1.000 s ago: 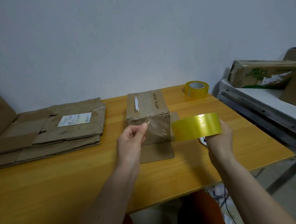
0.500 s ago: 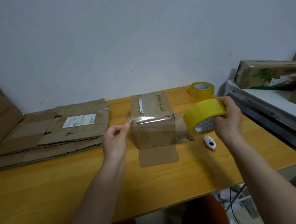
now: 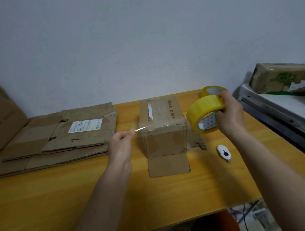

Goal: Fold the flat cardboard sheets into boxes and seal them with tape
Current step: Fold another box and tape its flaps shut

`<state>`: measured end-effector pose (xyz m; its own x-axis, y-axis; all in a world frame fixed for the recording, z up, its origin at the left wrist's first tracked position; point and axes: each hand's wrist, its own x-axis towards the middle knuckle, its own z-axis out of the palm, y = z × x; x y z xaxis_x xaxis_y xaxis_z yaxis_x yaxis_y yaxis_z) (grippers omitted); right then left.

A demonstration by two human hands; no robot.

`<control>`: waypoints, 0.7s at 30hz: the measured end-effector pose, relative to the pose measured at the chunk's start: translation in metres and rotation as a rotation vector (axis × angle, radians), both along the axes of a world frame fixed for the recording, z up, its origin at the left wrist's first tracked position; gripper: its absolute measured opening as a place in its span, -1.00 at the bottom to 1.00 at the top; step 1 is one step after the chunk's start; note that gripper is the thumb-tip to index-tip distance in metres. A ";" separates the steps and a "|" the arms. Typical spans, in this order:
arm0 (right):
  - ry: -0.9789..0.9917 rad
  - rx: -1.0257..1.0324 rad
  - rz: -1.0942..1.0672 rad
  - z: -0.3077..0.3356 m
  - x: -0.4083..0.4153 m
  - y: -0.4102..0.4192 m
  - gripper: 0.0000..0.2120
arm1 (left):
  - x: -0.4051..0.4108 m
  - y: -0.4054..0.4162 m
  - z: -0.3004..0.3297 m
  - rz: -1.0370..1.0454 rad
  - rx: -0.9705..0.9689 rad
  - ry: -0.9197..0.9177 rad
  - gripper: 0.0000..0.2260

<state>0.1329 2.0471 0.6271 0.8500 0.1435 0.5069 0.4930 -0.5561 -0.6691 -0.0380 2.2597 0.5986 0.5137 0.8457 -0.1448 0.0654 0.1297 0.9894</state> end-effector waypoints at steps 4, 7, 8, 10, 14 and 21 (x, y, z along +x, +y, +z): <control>0.026 -0.042 -0.013 -0.013 0.007 0.001 -0.59 | 0.004 0.003 -0.011 -0.054 -0.165 0.038 -0.90; 0.088 -0.030 0.004 -0.024 0.010 0.000 -0.66 | 0.009 0.008 -0.015 -0.127 -0.566 -0.074 -0.96; 0.116 -0.023 0.014 -0.028 0.011 0.000 -0.67 | 0.010 0.009 -0.016 -0.154 -0.671 -0.102 -0.96; 0.166 -0.016 0.030 -0.037 0.010 -0.001 -0.69 | 0.014 0.012 -0.015 -0.197 -0.772 -0.107 -0.98; 0.216 -0.014 0.023 -0.047 0.009 0.001 -0.76 | 0.015 0.014 -0.014 -0.256 -0.799 -0.041 -0.93; 0.246 0.000 0.003 -0.047 0.003 0.000 -0.77 | 0.006 0.021 -0.012 -0.356 -0.853 0.065 -0.88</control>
